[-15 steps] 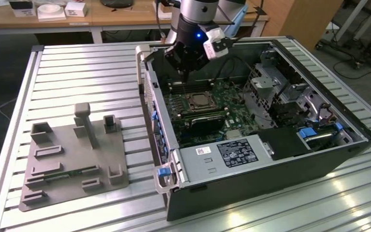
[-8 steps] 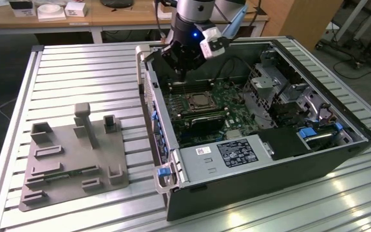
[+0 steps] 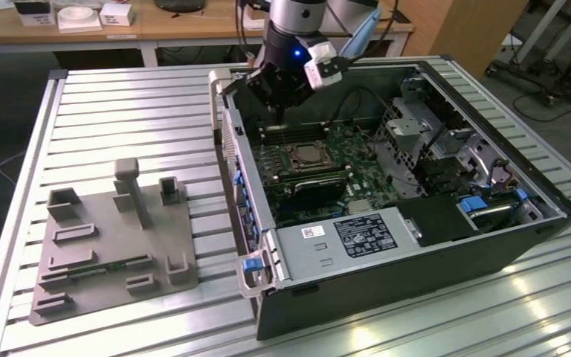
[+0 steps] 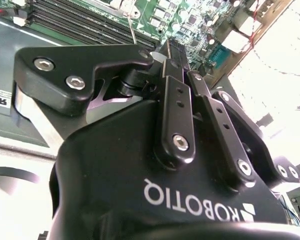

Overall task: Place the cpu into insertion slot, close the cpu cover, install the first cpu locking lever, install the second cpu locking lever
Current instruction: 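Install the first cpu locking lever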

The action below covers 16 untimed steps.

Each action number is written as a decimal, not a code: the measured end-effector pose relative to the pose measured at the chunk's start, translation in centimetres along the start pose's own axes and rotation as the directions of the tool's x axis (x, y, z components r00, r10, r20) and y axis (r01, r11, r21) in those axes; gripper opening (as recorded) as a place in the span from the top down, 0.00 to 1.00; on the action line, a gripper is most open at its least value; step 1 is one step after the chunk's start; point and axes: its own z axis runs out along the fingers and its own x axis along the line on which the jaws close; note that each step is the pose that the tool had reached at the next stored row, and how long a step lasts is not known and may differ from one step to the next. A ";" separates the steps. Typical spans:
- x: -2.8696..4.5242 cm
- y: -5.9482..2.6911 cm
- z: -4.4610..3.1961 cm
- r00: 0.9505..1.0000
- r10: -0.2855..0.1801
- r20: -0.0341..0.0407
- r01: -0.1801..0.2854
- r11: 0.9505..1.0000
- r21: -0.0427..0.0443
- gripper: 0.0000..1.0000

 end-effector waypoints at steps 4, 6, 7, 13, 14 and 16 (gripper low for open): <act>0.11 0.33 0.56 1.000 -0.007 0.000 0.007 1.000 -0.002 0.90; 0.13 0.39 0.66 1.000 -0.022 0.000 0.022 1.000 -0.002 0.90; 0.14 0.42 0.72 0.999 -0.032 -0.001 0.032 0.999 -0.001 0.90; 0.26 1.04 1.21 0.999 -0.044 0.000 0.044 0.999 -0.003 0.90; 0.27 1.09 1.24 0.999 -0.044 0.000 0.044 0.999 -0.003 0.90; 0.27 1.17 1.39 0.999 -0.044 0.000 0.044 0.999 -0.004 0.90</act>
